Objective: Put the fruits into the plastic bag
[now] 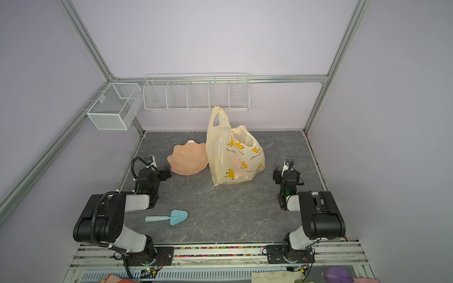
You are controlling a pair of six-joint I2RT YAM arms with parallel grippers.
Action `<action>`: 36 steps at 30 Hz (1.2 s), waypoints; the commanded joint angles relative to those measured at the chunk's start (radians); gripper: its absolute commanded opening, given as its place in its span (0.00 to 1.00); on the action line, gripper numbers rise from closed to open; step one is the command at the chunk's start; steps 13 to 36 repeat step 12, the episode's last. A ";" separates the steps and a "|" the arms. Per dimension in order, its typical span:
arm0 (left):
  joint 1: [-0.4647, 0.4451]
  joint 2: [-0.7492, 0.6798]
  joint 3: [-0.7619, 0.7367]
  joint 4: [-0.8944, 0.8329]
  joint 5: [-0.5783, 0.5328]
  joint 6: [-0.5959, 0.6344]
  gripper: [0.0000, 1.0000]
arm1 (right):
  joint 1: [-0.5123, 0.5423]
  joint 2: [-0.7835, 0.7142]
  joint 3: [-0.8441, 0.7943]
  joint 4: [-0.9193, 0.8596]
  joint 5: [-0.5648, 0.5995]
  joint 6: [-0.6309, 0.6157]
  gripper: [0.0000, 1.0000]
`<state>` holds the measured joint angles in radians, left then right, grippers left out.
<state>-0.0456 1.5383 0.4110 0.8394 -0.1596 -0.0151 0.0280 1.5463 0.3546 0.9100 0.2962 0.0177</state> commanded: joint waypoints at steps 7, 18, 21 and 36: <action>0.007 0.007 -0.006 0.031 0.000 -0.006 0.99 | 0.003 -0.011 0.005 0.014 0.015 -0.007 0.88; 0.007 0.006 -0.007 0.033 -0.001 -0.005 0.99 | 0.003 -0.015 0.002 0.017 0.014 -0.009 0.88; 0.007 0.006 -0.007 0.033 -0.001 -0.005 0.99 | 0.003 -0.015 0.002 0.017 0.014 -0.009 0.88; 0.007 0.006 -0.007 0.033 -0.001 -0.005 0.99 | 0.003 -0.015 0.002 0.017 0.014 -0.009 0.88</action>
